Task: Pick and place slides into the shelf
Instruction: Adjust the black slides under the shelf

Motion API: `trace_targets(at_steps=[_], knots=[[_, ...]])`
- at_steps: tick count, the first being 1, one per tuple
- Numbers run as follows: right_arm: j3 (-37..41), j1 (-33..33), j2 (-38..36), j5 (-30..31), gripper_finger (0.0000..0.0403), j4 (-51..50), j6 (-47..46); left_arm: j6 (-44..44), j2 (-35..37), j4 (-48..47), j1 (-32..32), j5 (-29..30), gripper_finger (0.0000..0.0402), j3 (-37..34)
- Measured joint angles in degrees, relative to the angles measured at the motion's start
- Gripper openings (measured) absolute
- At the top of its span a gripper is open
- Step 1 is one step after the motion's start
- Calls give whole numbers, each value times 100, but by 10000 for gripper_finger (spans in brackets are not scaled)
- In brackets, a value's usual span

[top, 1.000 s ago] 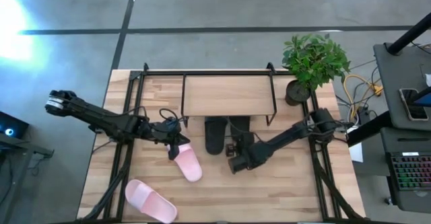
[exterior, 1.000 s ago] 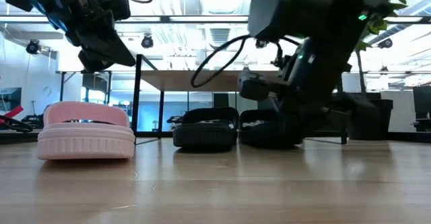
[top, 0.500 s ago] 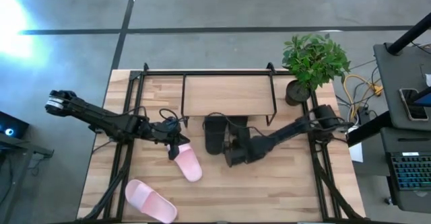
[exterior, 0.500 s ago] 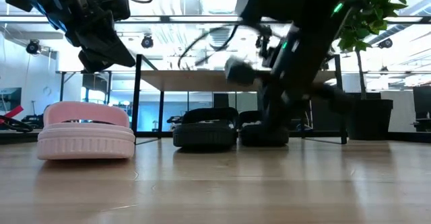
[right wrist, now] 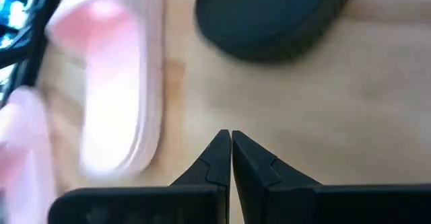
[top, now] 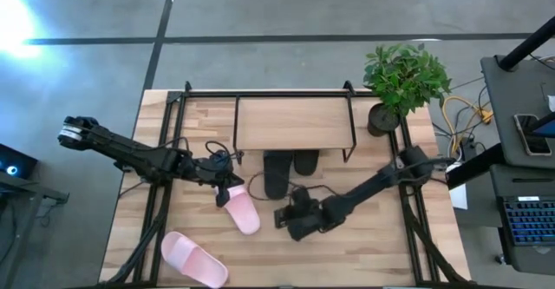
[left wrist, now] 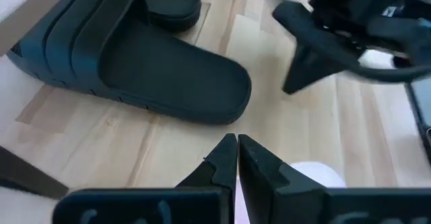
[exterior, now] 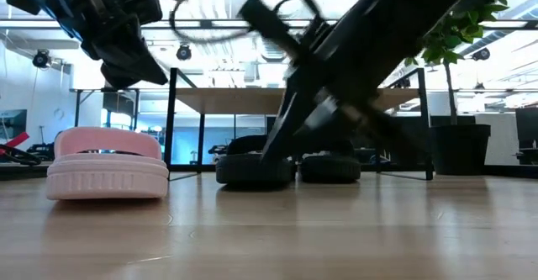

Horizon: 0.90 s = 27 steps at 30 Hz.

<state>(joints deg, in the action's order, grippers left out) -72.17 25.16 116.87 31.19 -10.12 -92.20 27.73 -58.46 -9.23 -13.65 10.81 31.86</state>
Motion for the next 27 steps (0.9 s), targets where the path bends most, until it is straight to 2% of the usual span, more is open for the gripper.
trace_targets(at_steps=[13,27], knots=[[-717,-525,580,72,9,-200,712,-155,11,-433,-28,17,0,-42],[-725,-1171,515,248,9,-777,1135,-323,11,-492,-24,55,0,-64]])
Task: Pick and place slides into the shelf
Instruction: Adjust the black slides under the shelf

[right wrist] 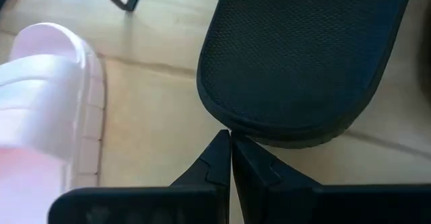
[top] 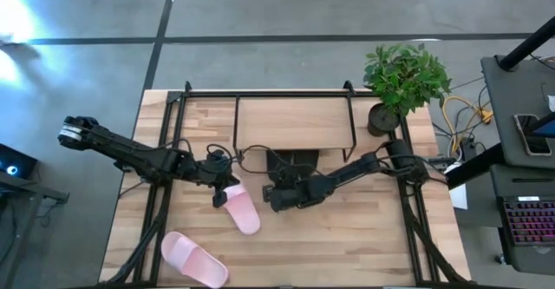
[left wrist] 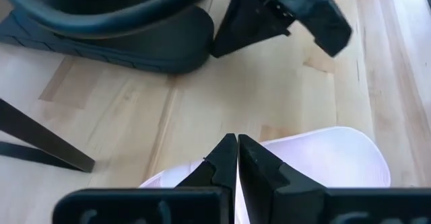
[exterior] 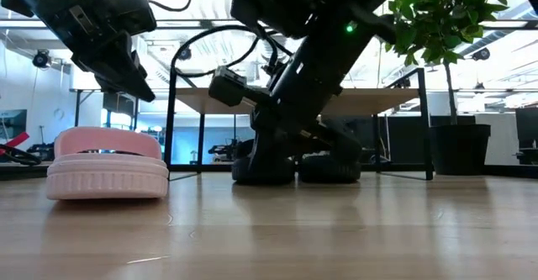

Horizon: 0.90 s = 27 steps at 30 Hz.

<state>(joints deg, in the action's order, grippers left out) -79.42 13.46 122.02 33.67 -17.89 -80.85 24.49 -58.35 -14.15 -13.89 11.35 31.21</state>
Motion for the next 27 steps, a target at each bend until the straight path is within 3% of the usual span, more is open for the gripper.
trace_targets(at_steps=[12,27], knots=[[3,-307,-24,51,9,-18,396,24,0,10,0,4,0,-151],[-16,-245,-202,-177,9,225,687,70,85,21,-4,0,0,-141]])
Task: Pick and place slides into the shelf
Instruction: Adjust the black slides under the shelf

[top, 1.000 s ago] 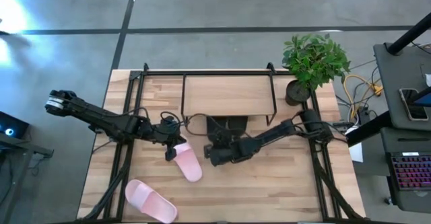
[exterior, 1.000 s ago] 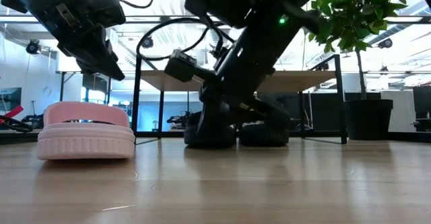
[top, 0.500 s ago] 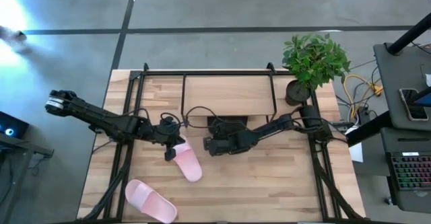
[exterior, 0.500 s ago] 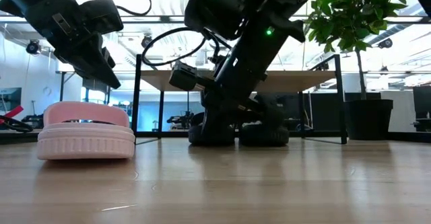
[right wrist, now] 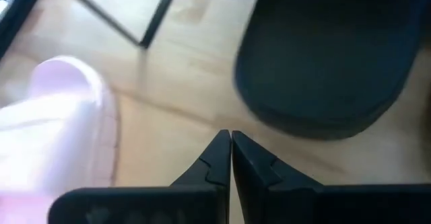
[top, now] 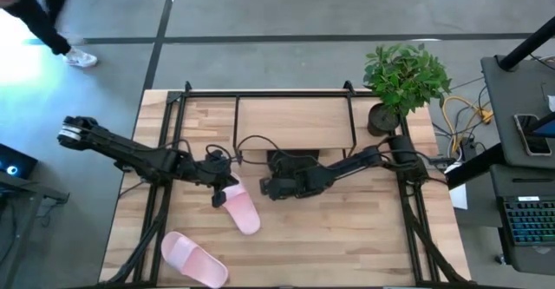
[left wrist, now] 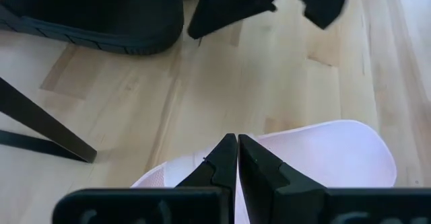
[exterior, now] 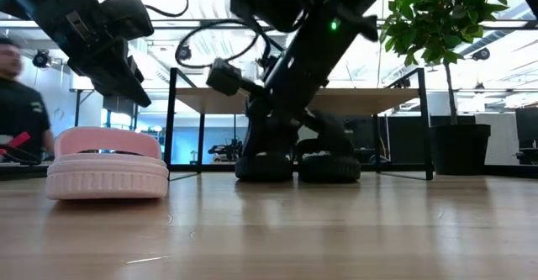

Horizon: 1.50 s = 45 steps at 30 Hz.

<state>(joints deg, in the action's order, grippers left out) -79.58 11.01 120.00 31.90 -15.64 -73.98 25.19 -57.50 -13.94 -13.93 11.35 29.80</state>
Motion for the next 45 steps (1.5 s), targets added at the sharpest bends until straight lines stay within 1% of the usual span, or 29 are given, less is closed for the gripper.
trace_targets(at_steps=[4,8,12,16,19,22,26,28,34,38,45], knots=[[-195,68,-97,-234,13,-154,271,39,102,31,0,0,0,7],[-515,250,-289,-162,27,-955,216,302,196,27,-1,-1,0,6],[-677,516,-458,-204,33,-2206,-587,444,239,73,-30,9,0,15],[-569,902,-527,-274,24,-2890,-1596,444,241,151,-44,11,0,9],[-366,1162,-539,-298,12,-2911,-2241,444,241,146,-46,34,0,-3],[-155,1261,-539,-301,9,-2866,-2632,443,241,142,-48,94,0,-17],[152,1177,-537,18,9,-2865,-2880,440,241,147,-46,109,0,-17],[292,1080,-537,166,9,-2754,-2846,423,241,147,-44,114,0,-17],[616,671,-533,133,9,-2260,-2355,398,241,144,-44,116,0,-17],[646,415,-533,112,8,-2287,-2343,394,241,144,-44,114,0,-17],[650,126,-533,-60,8,-2291,-2015,402,241,144,-44,115,0,-17]])
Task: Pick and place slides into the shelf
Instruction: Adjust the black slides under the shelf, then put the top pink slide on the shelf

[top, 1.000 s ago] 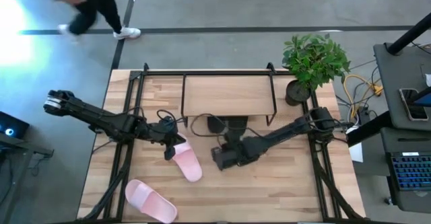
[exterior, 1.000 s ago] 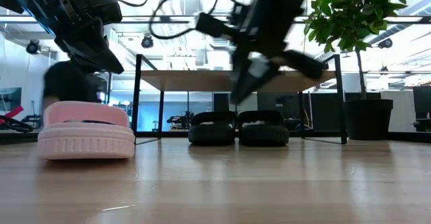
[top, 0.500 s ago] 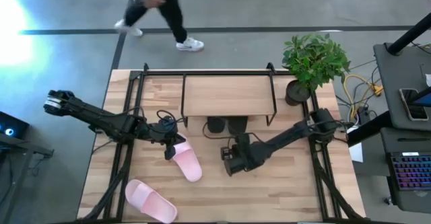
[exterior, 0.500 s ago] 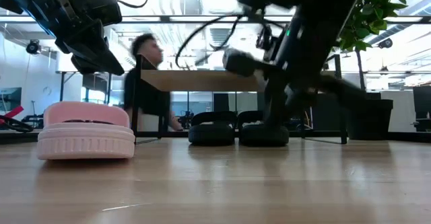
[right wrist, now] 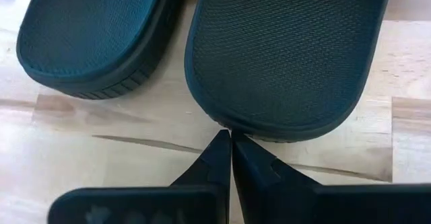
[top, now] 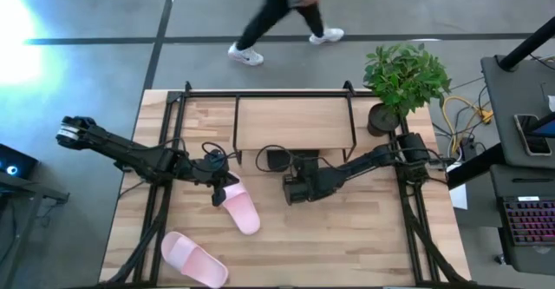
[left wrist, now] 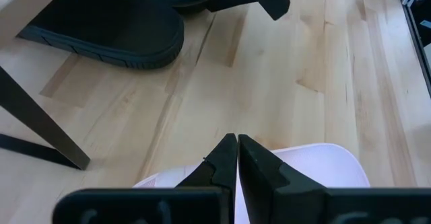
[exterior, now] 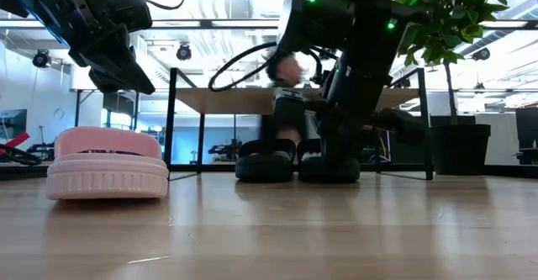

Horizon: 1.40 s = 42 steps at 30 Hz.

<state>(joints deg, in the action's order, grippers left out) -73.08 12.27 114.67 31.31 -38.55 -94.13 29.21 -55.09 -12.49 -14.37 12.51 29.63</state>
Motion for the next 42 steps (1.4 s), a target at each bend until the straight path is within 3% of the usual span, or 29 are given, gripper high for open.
trace_targets(at_steps=[11,17,23,27,33,39,42], knots=[[2,-97,0,184,8,-521,-177,35,0,2,0,-2,0,-2],[-108,-45,-4,12,8,-301,-78,37,0,2,0,-2,0,-2],[-158,204,-197,-976,8,1598,1412,48,0,0,-7,-50,0,-2],[-168,441,-271,-1495,8,2837,2544,22,52,-1,-119,-549,0,-1],[-168,623,-310,-1832,8,2989,2726,-247,261,-86,-669,-1250,0,197],[-168,786,-349,-1982,33,2975,2712,85,520,-1577,-1285,-1445,0,1056],[-168,894,-397,-1985,63,2982,2715,305,426,-2580,-1625,-1208,0,1762]])
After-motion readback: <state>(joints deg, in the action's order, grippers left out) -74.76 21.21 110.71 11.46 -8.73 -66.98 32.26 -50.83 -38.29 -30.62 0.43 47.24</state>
